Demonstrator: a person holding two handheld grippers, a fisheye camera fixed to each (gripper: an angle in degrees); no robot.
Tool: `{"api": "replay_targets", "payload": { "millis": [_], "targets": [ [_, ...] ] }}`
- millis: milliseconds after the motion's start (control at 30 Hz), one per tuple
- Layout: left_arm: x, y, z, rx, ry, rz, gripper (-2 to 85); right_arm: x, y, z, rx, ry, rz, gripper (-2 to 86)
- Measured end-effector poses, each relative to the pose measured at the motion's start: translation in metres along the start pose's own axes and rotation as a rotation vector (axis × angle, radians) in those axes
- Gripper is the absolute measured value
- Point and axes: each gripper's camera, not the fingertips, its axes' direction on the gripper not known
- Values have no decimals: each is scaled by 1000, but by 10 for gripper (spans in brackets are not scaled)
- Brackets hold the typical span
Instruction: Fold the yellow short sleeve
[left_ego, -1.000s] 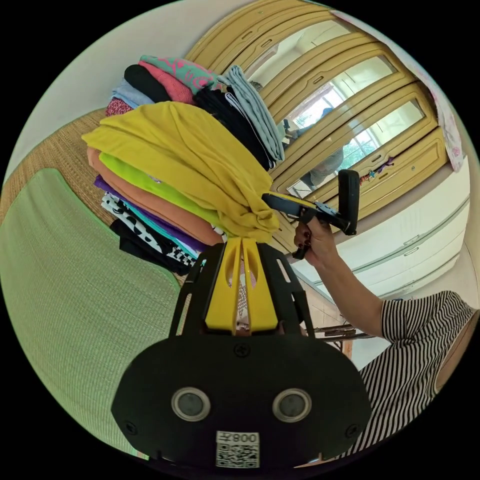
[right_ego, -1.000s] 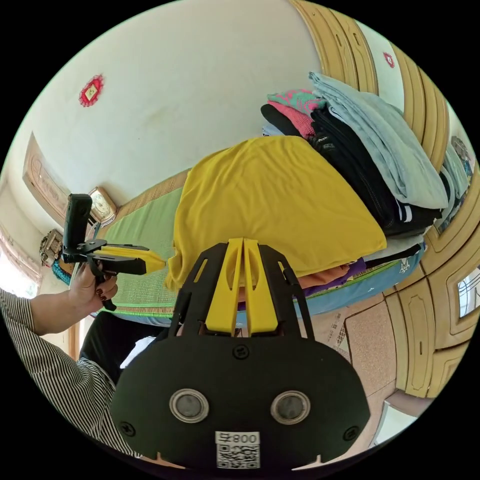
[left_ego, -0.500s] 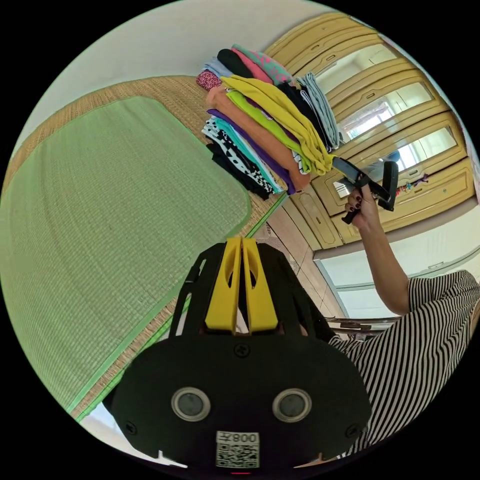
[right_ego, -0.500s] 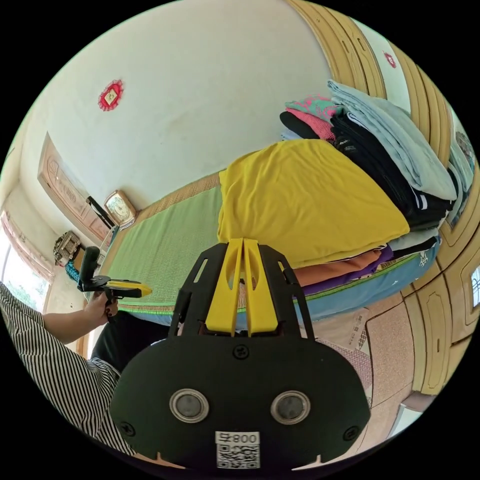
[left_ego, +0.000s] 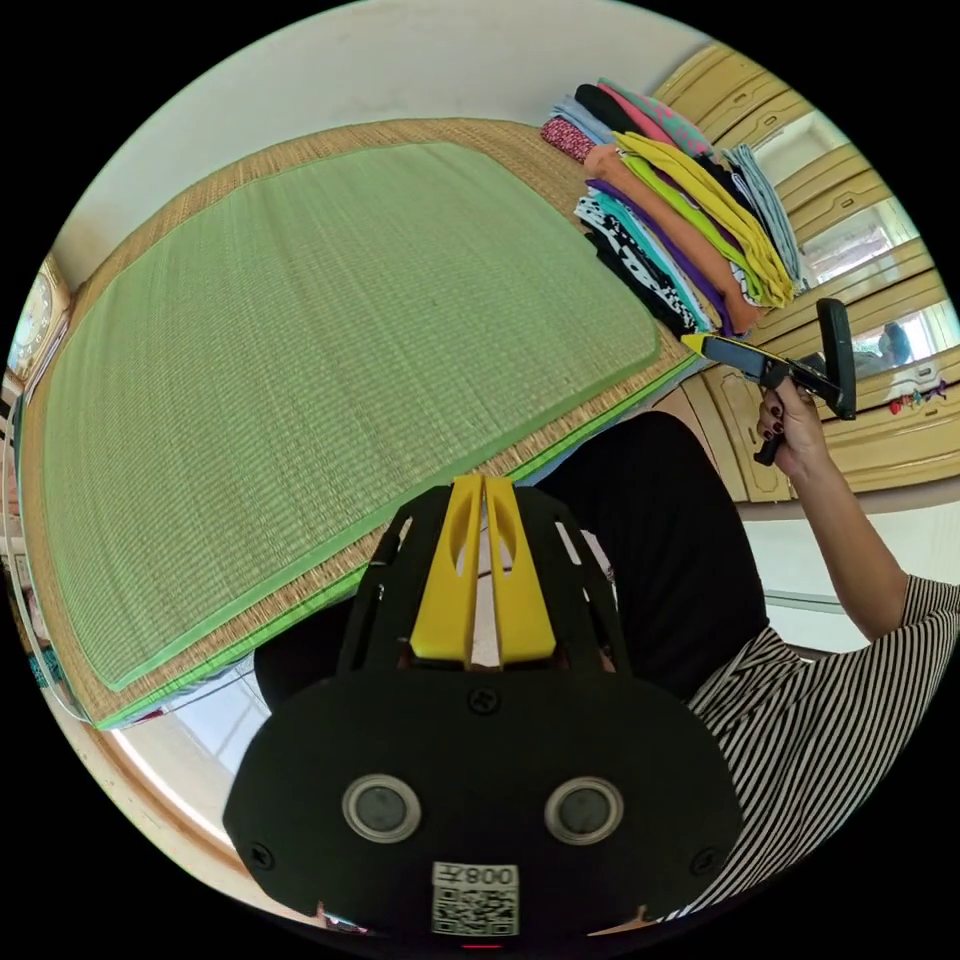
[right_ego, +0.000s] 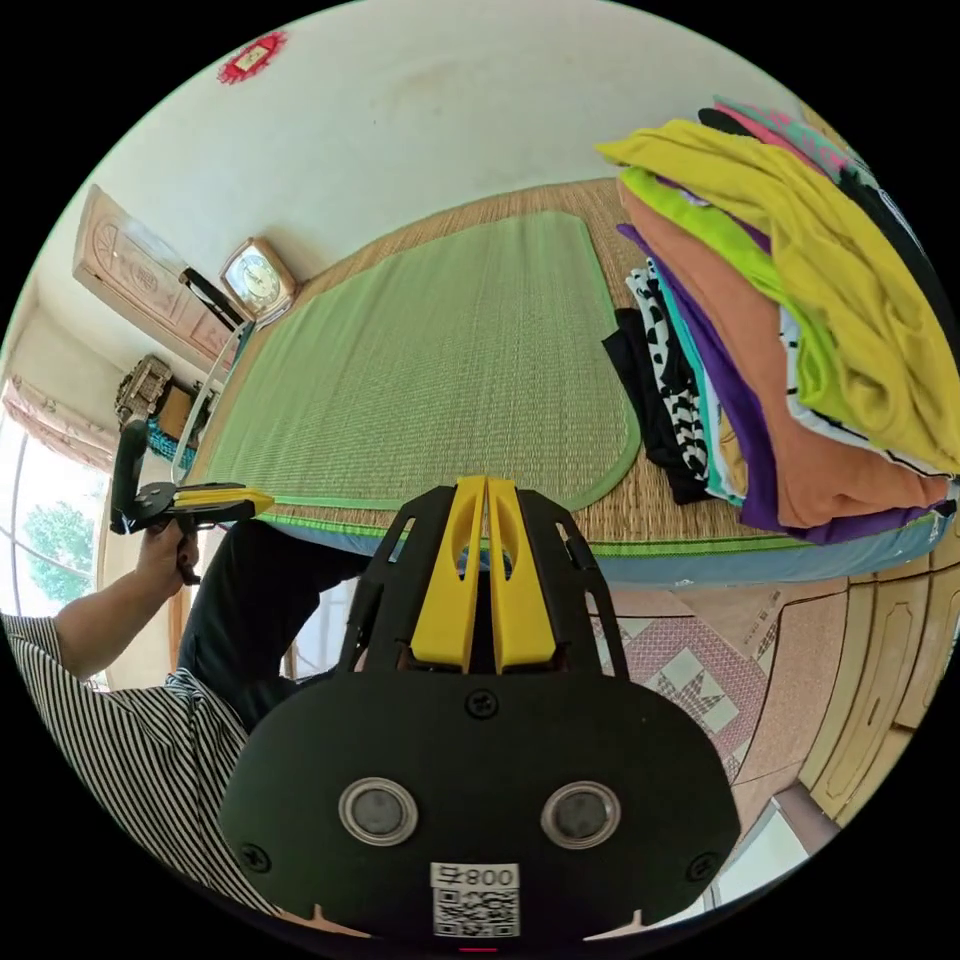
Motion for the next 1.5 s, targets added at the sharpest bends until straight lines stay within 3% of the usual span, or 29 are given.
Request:
{"api": "replay_targets", "payload": {
  "millis": [233, 333, 667, 967, 1267, 1500],
  "targets": [
    [-22, -5, -31, -112, -126, -82, 1, -24, -34, 83, -226, 218, -8, -1],
    [-21, -8, -40, -152, -150, -103, 1, -35, -42, 98, -226, 290, -24, -1],
    [-24, -15, -106, -112, -20, -195, 2, -35, -60, 125, -197, 240, -32, 1],
    [32, -42, -151, -99, -215, -142, 2, -43, -74, 145, -148, 282, -33, 1],
    [26, -54, -196, -93, -83, -218, 1, -36, -82, 150, -182, 255, -72, 1],
    [37, -64, -219, -116, -83, -189, 1, -22, -75, 144, -180, 174, -40, 1]
  ]
}}
